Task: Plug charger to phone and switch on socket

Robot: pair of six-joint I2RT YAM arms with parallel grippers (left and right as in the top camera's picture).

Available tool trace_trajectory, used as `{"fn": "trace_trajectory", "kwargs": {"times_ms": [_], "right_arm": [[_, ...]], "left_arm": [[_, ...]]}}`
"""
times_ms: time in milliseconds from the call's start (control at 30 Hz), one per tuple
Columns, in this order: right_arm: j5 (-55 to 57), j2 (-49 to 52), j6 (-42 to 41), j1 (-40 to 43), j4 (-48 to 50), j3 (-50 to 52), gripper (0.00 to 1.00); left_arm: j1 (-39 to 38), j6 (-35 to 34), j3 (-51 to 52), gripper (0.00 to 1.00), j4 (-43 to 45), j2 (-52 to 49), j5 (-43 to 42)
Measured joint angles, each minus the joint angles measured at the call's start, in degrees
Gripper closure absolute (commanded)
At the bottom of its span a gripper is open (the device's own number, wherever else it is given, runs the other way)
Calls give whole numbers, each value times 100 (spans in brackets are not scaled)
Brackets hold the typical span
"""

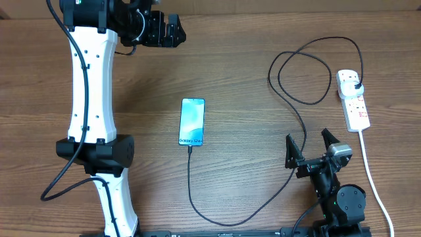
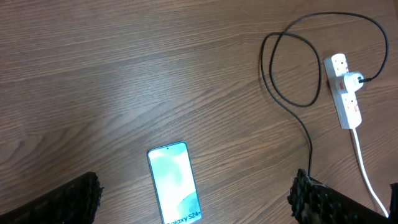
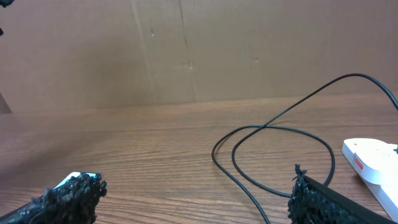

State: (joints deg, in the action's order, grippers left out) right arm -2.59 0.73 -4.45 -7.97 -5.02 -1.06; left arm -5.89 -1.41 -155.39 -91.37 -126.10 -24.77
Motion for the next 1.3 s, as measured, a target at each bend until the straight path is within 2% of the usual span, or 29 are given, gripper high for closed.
{"fn": "trace_trajectory", "kwargs": {"times_ms": [233, 500, 767, 1300], "right_arm": [[-2, 0, 0, 0, 2, 0, 0], [-2, 0, 0, 0, 2, 0, 0], [-2, 0, 2, 0, 4, 0, 0], [-4, 0, -2, 0, 7, 0, 0]], "left_arm": [[0, 0, 466, 0, -2, 601, 0], [-74, 0, 1637, 0, -9, 1941, 2], [-579, 0, 3029, 0, -9, 3161, -4], [-603, 0, 5342, 0, 22, 5445, 74]]}}
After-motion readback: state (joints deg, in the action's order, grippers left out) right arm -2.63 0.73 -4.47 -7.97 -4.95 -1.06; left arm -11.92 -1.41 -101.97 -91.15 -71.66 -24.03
